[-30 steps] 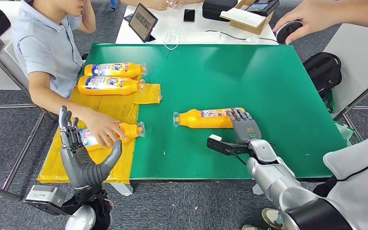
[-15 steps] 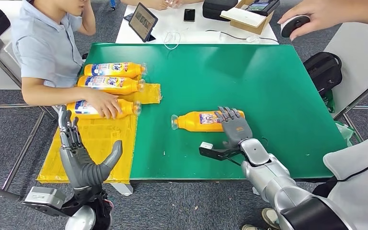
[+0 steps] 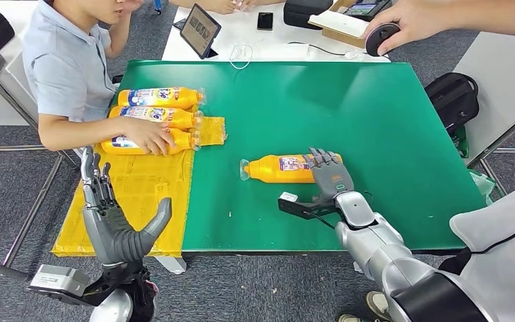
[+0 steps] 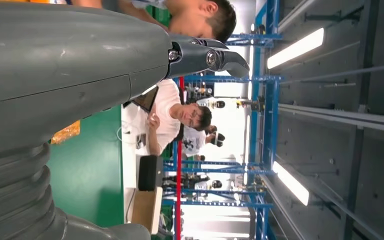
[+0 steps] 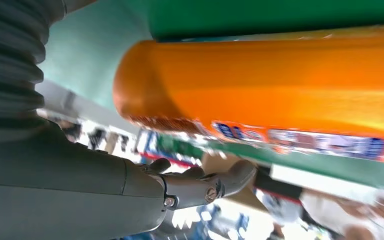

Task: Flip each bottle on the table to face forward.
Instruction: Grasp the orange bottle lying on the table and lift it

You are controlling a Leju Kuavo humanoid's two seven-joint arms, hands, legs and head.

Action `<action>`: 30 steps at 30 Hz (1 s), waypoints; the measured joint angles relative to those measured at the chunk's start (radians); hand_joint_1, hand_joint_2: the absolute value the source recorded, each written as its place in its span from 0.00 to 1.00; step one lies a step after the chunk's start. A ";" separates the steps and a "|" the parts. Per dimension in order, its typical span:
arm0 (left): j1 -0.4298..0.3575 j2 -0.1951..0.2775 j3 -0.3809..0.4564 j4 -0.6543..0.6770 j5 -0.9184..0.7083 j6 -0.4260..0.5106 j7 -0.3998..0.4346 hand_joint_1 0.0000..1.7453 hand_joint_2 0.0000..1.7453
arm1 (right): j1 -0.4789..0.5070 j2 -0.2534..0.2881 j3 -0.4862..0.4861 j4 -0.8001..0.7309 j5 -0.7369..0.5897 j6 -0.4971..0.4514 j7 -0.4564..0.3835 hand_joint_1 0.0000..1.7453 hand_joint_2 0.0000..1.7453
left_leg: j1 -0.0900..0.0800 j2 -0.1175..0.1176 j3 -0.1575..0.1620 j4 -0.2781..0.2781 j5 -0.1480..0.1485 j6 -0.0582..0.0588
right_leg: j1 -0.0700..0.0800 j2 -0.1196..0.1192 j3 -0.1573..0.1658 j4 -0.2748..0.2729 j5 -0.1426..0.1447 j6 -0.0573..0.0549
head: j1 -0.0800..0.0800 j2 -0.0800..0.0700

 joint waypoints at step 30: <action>-0.010 0.004 -0.014 0.010 -0.010 -0.029 0.000 0.00 1.00 | -0.002 -0.006 -0.113 0.024 -0.100 0.008 -0.133 0.00 1.00 | 0.000 0.000 0.000 0.000 0.000 0.000 | 0.000 0.000 0.000 0.000 0.000 0.000 | 0.000 0.000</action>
